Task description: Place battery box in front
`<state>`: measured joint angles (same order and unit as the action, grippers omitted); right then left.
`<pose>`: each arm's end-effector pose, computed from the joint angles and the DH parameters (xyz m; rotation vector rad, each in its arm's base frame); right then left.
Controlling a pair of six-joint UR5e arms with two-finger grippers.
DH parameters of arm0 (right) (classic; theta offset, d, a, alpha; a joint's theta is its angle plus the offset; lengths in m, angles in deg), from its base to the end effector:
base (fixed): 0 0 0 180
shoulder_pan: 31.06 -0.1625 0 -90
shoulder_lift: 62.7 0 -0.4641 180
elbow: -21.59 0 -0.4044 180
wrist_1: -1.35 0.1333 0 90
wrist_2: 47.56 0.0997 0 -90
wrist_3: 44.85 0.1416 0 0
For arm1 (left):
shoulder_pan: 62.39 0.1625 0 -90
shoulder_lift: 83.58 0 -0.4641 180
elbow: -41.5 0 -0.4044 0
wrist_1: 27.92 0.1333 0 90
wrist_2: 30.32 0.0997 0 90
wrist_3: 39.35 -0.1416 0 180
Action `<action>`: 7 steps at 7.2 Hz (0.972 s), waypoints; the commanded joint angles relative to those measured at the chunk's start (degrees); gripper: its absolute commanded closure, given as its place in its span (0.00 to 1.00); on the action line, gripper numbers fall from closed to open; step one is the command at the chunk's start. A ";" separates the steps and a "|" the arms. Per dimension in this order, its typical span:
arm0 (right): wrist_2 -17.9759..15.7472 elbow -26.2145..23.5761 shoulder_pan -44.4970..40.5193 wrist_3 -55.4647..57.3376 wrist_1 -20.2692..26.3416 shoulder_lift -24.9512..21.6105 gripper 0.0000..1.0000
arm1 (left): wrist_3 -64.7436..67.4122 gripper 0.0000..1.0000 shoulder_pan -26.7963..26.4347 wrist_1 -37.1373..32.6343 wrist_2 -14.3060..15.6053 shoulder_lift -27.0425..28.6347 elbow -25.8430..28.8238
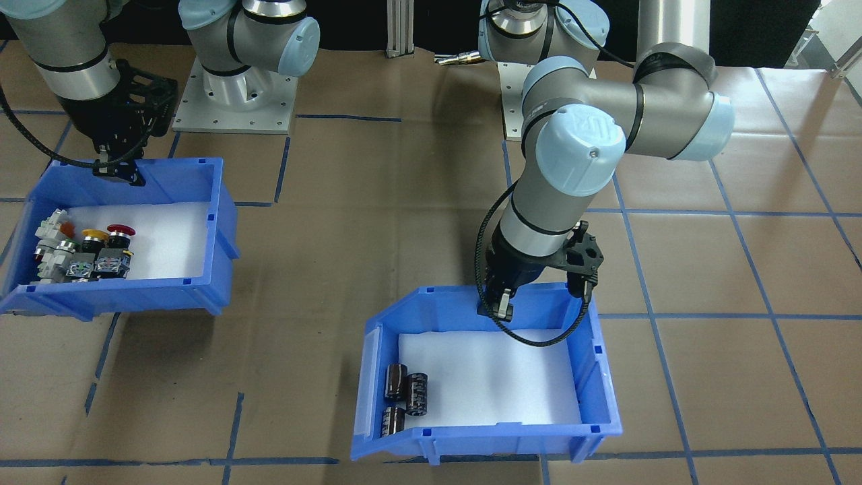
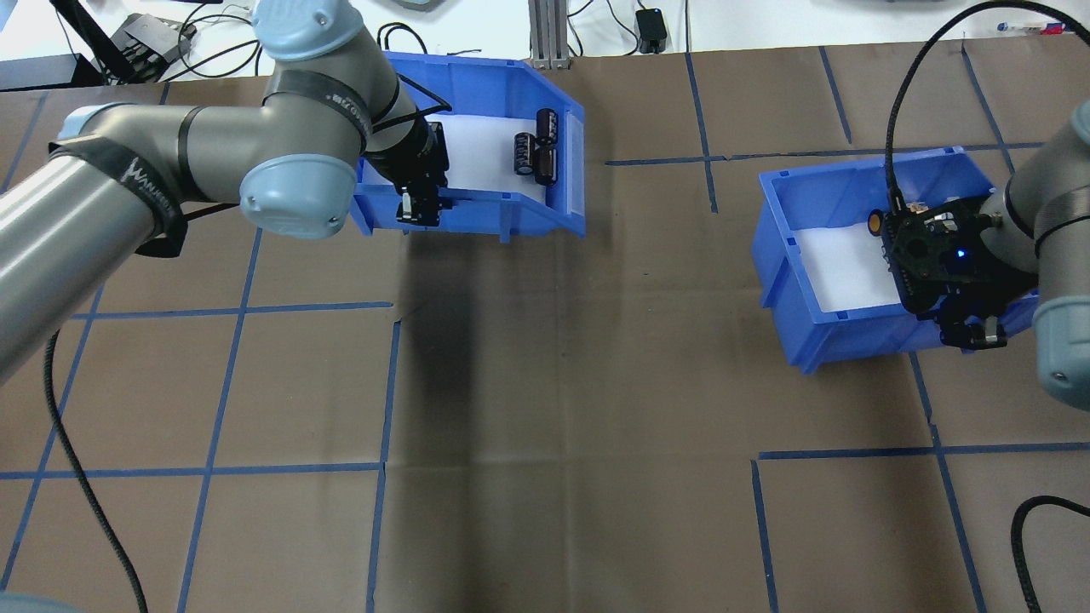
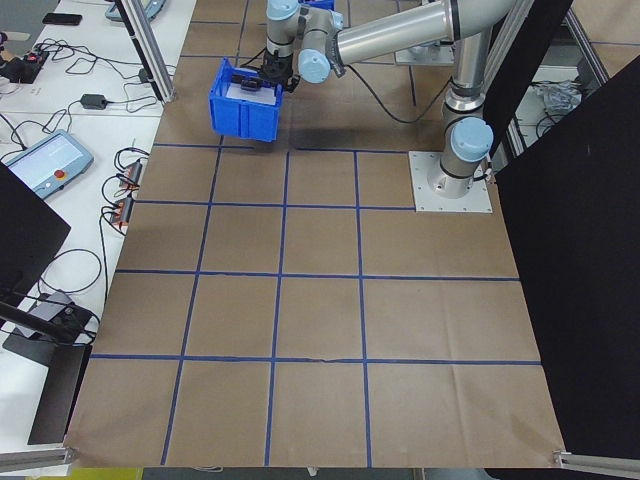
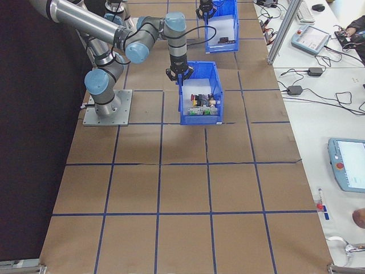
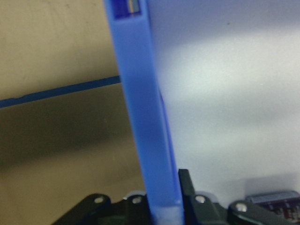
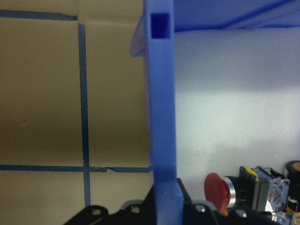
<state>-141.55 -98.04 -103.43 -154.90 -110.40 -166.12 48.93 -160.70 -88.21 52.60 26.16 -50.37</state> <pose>-0.0015 -0.4124 0.3701 2.1794 -2.0963 -0.0300 -0.2433 -0.6226 0.3253 1.8883 -2.2718 0.0027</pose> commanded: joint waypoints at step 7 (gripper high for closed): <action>2.75 -6.93 -4.42 8.07 1.27 -5.38 0.96 | 12.70 0.26 -6.90 1.41 -7.25 10.05 9.96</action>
<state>-139.36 -103.98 -105.31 -149.79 -109.16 -171.05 61.31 -167.50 -86.85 45.24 36.32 -40.73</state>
